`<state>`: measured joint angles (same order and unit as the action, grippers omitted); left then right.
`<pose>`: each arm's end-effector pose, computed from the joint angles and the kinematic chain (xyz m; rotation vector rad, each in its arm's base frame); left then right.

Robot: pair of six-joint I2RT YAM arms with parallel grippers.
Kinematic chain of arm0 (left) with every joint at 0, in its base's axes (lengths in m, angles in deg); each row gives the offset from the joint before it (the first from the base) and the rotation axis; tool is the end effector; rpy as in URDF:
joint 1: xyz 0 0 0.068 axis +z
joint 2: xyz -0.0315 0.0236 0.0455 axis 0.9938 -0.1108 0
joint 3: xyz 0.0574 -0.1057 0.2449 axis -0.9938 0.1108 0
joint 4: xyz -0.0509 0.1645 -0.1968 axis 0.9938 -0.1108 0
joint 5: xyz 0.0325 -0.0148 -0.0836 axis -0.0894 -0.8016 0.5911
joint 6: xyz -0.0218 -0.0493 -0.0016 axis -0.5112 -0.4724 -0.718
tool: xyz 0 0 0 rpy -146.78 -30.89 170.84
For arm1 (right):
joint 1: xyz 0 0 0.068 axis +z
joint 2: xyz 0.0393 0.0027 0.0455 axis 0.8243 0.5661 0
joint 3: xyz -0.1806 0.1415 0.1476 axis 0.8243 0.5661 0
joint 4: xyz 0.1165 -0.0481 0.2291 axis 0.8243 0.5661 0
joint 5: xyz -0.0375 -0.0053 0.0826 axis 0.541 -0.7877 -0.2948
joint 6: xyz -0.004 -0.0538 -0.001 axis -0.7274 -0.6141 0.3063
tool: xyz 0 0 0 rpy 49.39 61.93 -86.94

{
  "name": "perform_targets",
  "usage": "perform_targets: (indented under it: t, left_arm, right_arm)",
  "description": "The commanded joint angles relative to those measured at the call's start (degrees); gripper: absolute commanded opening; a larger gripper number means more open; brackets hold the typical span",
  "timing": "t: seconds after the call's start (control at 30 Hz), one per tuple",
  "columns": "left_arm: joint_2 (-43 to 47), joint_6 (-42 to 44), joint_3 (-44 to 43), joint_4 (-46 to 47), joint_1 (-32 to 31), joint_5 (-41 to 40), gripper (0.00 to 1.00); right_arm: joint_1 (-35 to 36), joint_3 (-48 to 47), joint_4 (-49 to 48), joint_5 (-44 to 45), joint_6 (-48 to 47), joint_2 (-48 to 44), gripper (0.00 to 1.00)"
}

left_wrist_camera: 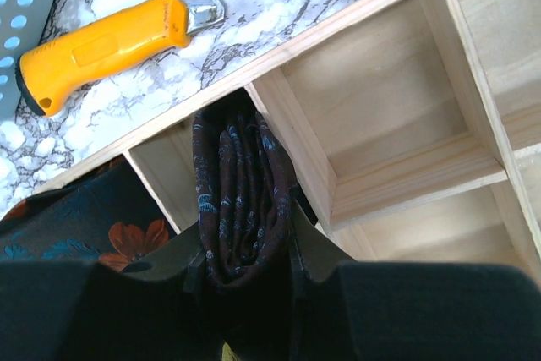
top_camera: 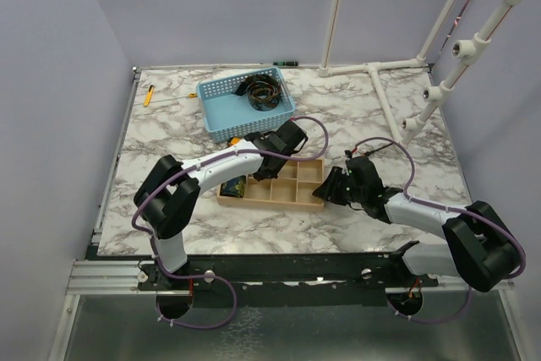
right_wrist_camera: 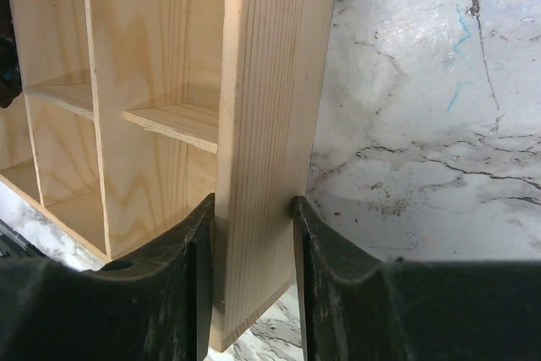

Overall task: Roll the ties
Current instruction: Place the tie in the storage box.

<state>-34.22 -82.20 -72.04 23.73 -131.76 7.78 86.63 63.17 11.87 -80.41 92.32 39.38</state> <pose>0.2540 -0.2657 0.2156 0.8004 2.4708 0.1167 0.1912 0.1221 0.1411 0.1526 2.4290 0.8098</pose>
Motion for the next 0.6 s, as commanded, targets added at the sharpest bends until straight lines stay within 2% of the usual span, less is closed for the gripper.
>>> perform_targets:
  t: [0.0,0.23,0.57]
  left_arm:
    - [3.8,10.1,0.5,5.5,0.3,9.3,0.00]
    - [4.5,12.4,0.1,5.4,3.8,14.2,0.00]
    - [3.9,8.0,3.9,11.9,5.0,16.2,0.00]
  right_arm:
    - [0.5,0.3,5.6,-2.6,-2.7,-0.7,0.08]
    - [0.6,-0.1,7.8,-2.6,-4.3,-1.7,0.01]
    - [0.7,0.9,5.1,-5.8,-3.0,-0.6,0.00]
